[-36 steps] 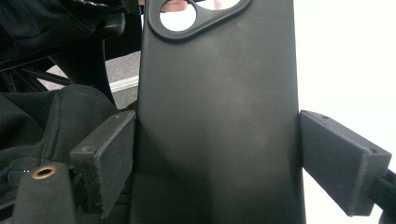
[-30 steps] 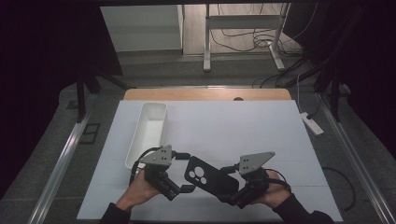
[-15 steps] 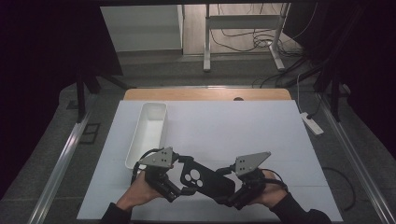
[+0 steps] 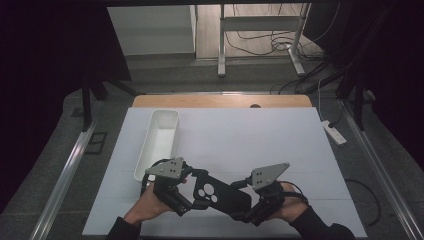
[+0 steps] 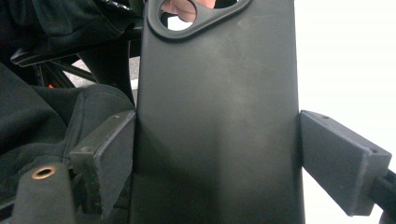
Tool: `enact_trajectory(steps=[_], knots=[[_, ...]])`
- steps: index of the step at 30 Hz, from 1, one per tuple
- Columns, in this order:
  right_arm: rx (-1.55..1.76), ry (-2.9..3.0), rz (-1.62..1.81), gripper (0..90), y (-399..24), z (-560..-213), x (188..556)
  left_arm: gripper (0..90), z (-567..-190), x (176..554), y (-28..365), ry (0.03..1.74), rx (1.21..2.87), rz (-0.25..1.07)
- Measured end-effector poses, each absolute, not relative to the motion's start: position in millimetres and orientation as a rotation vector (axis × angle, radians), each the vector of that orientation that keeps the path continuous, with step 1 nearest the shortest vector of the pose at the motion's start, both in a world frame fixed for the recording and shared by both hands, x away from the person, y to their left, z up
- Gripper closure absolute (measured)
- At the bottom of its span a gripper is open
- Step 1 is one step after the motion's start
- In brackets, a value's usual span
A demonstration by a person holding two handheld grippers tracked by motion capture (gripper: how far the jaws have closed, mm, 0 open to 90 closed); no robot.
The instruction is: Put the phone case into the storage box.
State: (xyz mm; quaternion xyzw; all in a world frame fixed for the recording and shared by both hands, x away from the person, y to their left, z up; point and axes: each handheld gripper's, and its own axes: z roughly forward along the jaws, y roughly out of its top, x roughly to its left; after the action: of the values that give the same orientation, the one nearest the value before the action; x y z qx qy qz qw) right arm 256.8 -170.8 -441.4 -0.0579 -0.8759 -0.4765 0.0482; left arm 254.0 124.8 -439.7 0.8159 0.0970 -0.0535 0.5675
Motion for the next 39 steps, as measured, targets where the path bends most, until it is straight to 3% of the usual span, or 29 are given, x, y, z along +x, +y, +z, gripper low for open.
enact_trajectory(steps=[24,39], knots=[[-0.153,-2.724,-1.461,13.1,-170.2,-442.9,256.4,16.3,-433.9,256.0,124.7,0.274,1.94,-0.149],[-0.324,-2.824,-1.445,0.0,-169.8,-444.9,259.6,16.4,-430.2,257.7,126.6,0.34,1.97,-0.103]])
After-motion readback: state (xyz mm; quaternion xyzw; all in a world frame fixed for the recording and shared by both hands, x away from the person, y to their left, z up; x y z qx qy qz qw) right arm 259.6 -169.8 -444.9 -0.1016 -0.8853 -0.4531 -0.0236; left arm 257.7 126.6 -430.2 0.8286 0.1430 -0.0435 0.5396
